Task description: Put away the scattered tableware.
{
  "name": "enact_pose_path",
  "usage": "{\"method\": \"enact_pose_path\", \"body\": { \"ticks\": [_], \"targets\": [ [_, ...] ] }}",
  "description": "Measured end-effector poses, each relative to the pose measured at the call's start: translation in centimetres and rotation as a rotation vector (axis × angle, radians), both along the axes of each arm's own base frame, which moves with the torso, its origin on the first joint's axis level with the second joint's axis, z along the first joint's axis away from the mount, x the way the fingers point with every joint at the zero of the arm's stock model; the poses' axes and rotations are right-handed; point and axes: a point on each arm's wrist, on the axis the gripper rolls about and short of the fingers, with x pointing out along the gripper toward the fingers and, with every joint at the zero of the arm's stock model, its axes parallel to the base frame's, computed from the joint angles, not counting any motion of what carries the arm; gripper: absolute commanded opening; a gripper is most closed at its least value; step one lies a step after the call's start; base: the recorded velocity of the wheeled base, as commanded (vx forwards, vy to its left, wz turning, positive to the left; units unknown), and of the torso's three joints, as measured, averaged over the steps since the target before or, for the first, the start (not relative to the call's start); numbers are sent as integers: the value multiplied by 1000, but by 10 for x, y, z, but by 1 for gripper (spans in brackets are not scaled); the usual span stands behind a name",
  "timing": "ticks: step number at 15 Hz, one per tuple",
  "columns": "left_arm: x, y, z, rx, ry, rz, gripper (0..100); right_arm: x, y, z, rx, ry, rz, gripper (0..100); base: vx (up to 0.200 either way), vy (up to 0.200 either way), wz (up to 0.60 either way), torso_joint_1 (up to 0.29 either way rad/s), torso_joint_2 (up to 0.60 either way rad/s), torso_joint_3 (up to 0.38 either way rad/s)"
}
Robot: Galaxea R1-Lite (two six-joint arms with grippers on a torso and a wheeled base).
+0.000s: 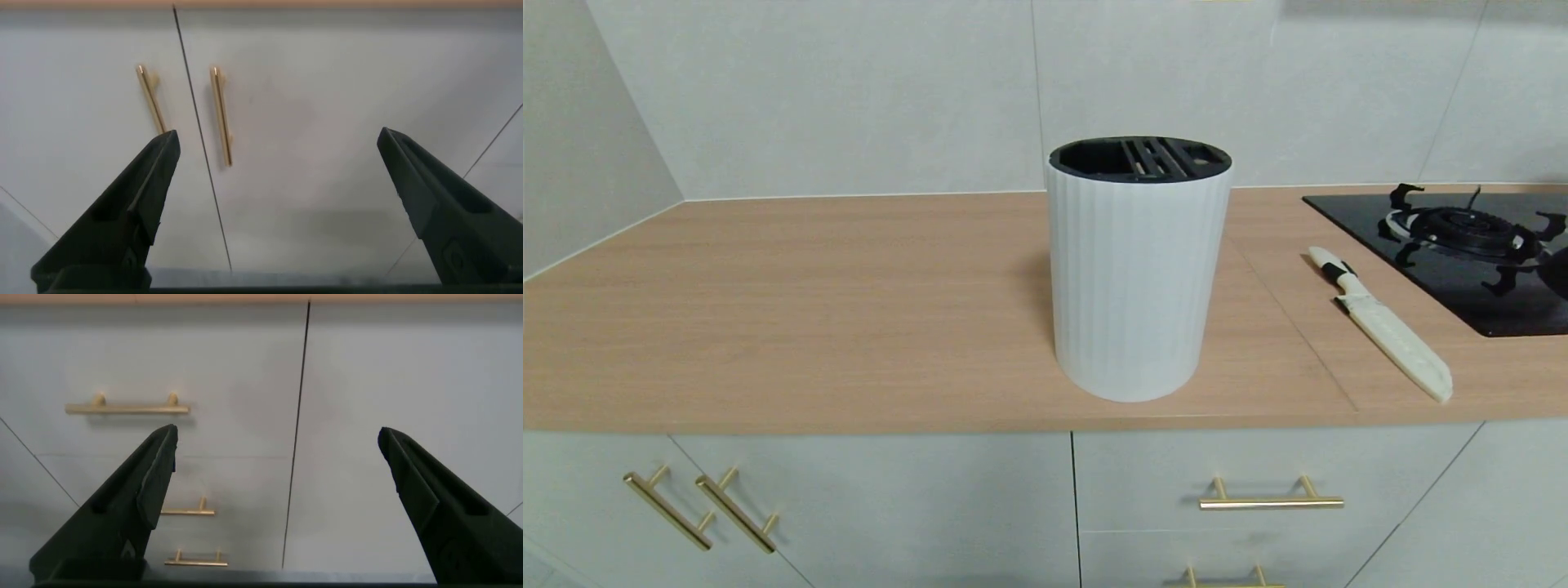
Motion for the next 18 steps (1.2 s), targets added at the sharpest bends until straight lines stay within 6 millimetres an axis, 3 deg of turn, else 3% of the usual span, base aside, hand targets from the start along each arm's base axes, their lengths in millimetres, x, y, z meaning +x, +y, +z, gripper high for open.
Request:
{"method": "enact_pose_path", "body": {
  "ticks": [18],
  "targets": [
    [0,0,0,0,0,0,100,0,0,0,0,0,0,100,0,0,0,237,-525,-288]
  ]
}}
